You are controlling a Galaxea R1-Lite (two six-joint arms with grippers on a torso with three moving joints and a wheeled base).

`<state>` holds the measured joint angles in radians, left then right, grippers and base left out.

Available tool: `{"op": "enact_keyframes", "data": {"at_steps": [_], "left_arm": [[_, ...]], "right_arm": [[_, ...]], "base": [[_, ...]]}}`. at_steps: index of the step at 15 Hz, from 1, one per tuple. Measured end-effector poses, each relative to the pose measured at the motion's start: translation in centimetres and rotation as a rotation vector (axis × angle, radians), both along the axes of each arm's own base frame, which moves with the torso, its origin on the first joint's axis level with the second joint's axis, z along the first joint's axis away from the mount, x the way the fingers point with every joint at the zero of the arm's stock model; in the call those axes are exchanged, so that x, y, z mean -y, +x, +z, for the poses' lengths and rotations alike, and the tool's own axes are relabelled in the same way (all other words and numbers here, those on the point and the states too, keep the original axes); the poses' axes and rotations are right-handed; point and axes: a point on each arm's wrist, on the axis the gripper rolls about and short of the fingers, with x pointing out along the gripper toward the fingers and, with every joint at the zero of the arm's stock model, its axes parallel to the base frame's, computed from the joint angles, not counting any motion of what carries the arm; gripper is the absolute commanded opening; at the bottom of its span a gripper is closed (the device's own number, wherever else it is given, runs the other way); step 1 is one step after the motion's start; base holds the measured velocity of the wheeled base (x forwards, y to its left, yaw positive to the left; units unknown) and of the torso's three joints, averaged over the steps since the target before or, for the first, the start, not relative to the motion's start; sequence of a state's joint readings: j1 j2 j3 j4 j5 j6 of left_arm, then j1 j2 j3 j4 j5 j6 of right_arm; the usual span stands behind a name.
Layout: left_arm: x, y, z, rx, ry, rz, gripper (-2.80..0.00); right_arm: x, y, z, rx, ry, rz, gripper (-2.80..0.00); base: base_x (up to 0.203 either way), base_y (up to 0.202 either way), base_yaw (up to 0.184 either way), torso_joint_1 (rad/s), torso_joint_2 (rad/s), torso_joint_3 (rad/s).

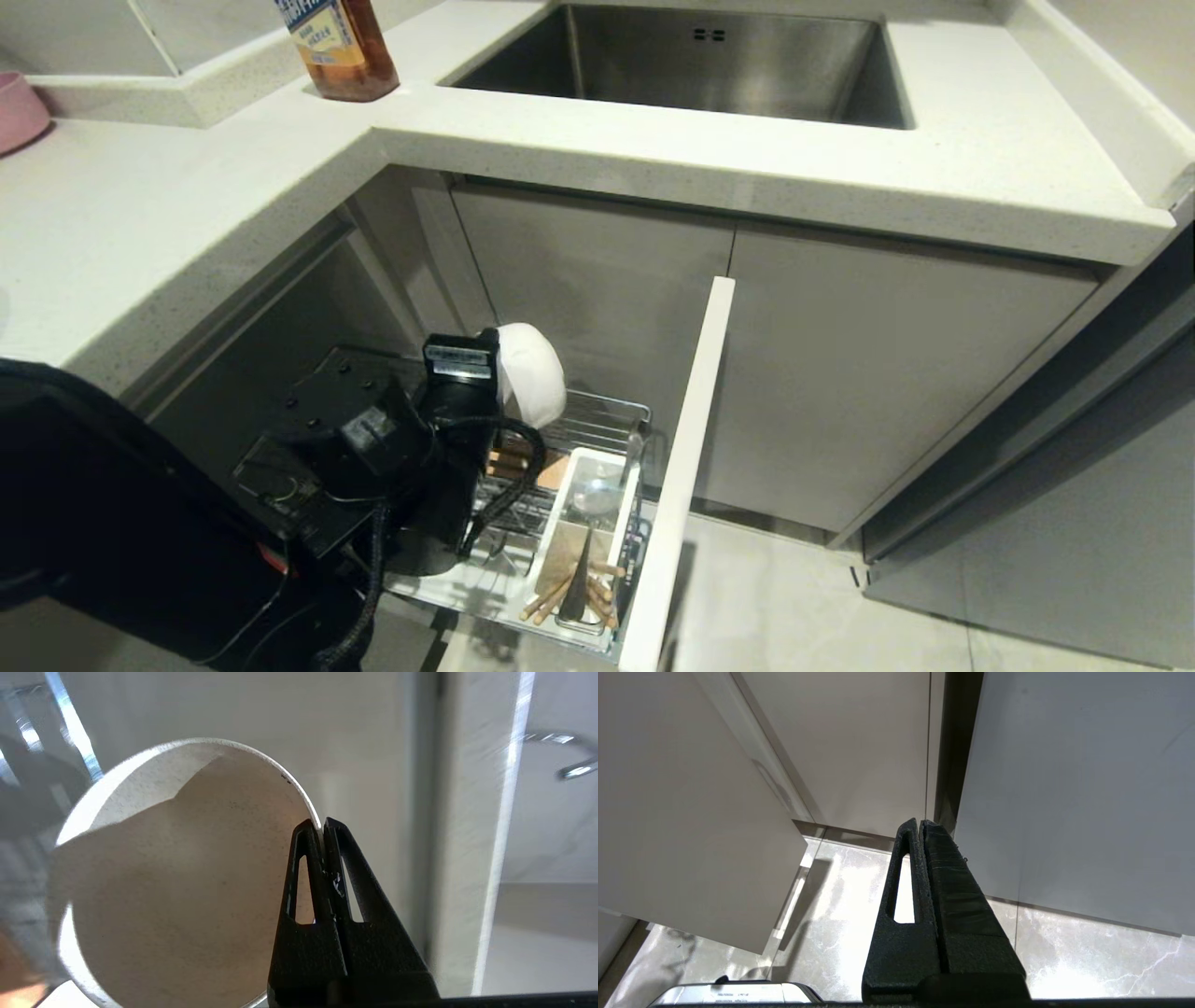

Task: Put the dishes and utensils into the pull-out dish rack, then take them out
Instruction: Pick up the bowl and place it in the cupboard

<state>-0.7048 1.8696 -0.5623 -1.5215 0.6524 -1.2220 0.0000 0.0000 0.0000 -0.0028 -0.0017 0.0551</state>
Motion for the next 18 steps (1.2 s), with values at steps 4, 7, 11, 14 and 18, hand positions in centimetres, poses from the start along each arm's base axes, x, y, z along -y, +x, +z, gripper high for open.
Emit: {"op": "enact_keyframes", "data": {"at_steps": [4,7,11,14,18], "left_arm": [[0.4,0.3,-1.3,-0.036,0.019,-0.004,-2.8],[0.6,0.4,-1.8,-0.05,-0.016,-0.011,-2.8],[0.7,1.3,-1.9,-0.046,-0.031,0.006,-2.8],[0.4,2.2,-1.6,-0.03,-0.05,0.05,-2.8],[0.2,2.9,-1.7,-0.028,-0.092,0.08,-2.8]], "right_arm": [[0.0,0.0,0.0,0.0,0.0,0.0,-2.8],[0.0,0.0,0.0,0.0,0.0,0.0,-2.8],[0.0,0.0,0.0,0.0,0.0,0.0,-2.8],[0.0,0.0,0.0,0.0,0.0,0.0,-2.8],[0.0,0.0,0.0,0.0,0.0,0.0,-2.8]], "base": [[0.0,0.0,0.0,0.0,0.0,0.0],[0.0,0.0,0.0,0.0,0.0,0.0],[0.0,0.0,0.0,0.0,0.0,0.0],[0.0,0.0,0.0,0.0,0.0,0.0],[0.0,0.0,0.0,0.0,0.0,0.0]]}}
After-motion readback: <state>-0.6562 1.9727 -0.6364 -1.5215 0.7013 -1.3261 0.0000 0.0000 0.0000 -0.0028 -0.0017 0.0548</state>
